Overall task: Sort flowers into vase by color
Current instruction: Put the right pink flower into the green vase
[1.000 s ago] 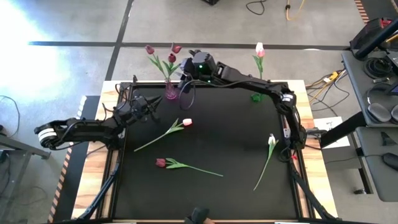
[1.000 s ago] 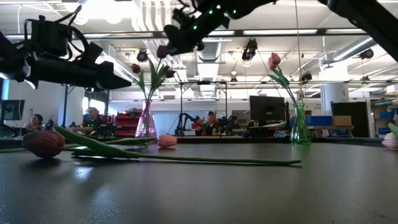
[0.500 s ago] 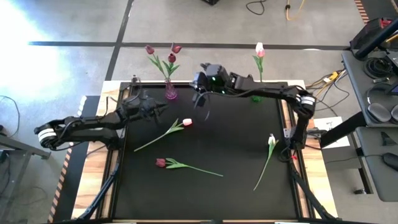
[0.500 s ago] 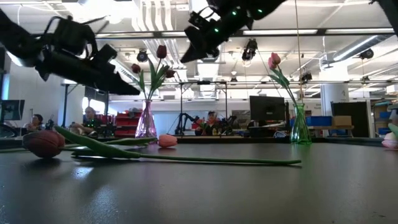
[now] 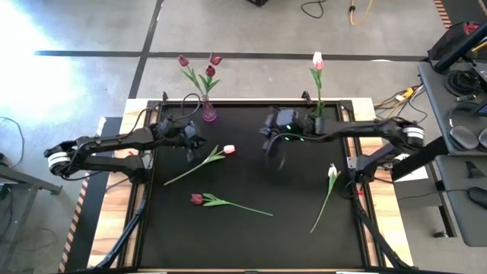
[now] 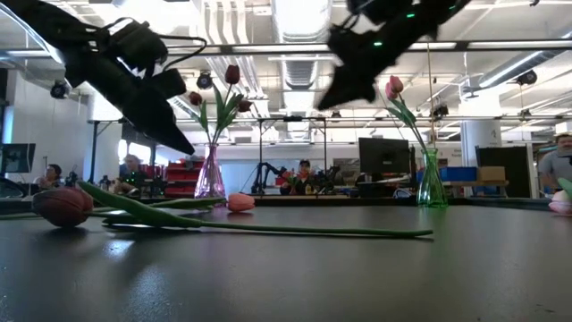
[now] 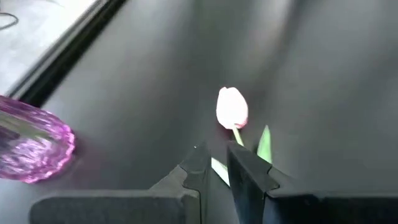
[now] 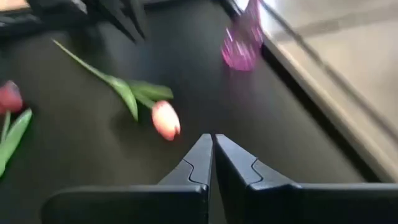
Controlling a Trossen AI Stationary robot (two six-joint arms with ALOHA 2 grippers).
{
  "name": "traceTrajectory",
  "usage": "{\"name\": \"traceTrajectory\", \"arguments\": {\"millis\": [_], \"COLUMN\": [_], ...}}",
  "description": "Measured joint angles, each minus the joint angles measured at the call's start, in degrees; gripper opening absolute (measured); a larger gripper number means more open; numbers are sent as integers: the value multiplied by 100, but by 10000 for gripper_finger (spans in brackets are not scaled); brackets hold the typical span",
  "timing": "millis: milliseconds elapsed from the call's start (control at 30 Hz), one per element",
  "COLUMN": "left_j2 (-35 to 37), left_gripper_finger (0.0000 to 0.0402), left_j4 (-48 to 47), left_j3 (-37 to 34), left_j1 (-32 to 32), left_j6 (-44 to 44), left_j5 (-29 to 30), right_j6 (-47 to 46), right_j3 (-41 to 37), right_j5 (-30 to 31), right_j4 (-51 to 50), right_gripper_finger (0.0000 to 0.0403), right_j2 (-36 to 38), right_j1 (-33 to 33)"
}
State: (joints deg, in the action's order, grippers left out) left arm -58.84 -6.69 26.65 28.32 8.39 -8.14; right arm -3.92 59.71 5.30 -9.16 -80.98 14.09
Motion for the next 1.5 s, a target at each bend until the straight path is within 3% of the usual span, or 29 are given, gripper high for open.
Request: {"name": "traceTrajectory", "arguments": {"millis": [200, 367, 567, 800, 933, 1267, 1500], "left_j2": [-223, -459, -825, -1170, -1282, -1414, -1522], "left_gripper_finger": [37, 37, 37, 37, 37, 37, 37], "left_j4": [567, 1244, 1706, 1976, 2183, 2308, 2448], "left_j3": [-14, -17, -42, -54, -54, -54, -54], "left_j1": [-31, -31, -18, -13, -9, -9, -9], "left_j6": [-252, -445, -550, -596, -590, -519, -399], "left_j5": [21, 17, 20, 141, 179, 230, 227], "right_j6": [-2061, -4284, -5817, -6508, -6909, -7302, -7590], "right_j3": [-532, -883, -1035, -1037, -1046, -1114, -1112], "right_j5": [967, 941, 619, -1184, -1799, -2188, -2221], "right_j4": [-2269, -3987, -5394, -5938, -5970, -6300, -6254], "right_gripper_finger": [12, 12, 23, 88, 127, 146, 131], "right_j2": [1053, 1664, 1898, 1691, 1455, 536, 228], "right_j1": [-614, -1148, -1212, -988, -900, -851, -1403]}}
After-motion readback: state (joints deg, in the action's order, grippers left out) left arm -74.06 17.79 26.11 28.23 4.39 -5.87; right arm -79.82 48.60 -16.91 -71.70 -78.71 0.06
